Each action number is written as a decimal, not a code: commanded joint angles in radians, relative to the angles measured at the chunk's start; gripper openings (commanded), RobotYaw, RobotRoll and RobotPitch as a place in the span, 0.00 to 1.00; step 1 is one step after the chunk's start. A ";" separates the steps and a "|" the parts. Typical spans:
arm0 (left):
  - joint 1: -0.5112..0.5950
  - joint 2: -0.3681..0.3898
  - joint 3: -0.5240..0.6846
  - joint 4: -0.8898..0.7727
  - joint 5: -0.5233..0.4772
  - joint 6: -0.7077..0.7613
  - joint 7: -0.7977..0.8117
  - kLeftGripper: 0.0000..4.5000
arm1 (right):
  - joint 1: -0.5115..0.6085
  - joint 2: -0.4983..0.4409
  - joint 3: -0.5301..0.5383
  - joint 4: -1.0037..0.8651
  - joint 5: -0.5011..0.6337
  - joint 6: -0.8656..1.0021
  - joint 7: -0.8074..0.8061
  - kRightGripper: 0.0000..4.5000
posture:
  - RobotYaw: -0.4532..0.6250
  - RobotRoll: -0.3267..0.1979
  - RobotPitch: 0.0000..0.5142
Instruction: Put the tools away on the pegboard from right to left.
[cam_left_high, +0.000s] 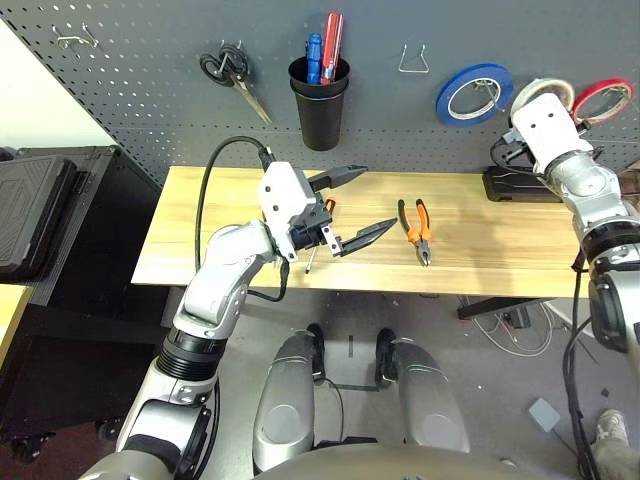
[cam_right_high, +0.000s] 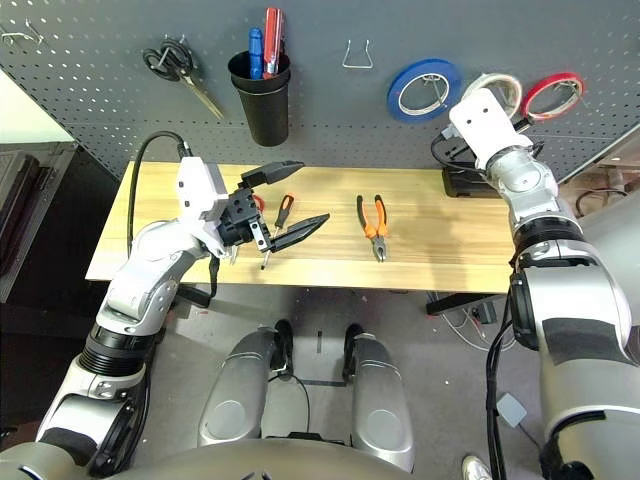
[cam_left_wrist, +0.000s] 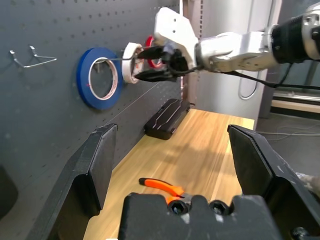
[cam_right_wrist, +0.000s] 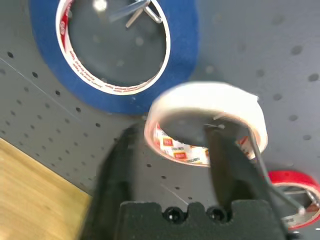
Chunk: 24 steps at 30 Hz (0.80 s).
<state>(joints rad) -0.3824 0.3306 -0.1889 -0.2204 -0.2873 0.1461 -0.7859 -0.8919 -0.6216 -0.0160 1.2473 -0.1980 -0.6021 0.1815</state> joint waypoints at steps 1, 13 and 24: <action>0.021 0.010 -0.023 0.013 0.037 -0.005 0.007 1.00 | 0.108 0.006 -0.057 -0.037 0.080 -0.089 0.038 0.90 | 0.58 0.62 0.45; 0.055 0.101 -0.101 0.125 0.187 -0.038 -0.019 1.00 | 0.447 0.119 -0.111 -0.307 0.253 0.085 0.245 0.99 | 0.56 0.62 0.48; 0.060 0.161 -0.166 0.198 0.312 -0.012 -0.035 1.00 | 0.561 0.218 -0.094 -0.669 0.268 0.644 0.206 0.99 | 0.55 0.62 0.54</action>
<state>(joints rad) -0.3372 0.4818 -0.3281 -0.0481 -0.0078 0.1258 -0.8092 -0.3553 -0.4161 -0.1151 0.6297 0.0491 -0.0478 0.4003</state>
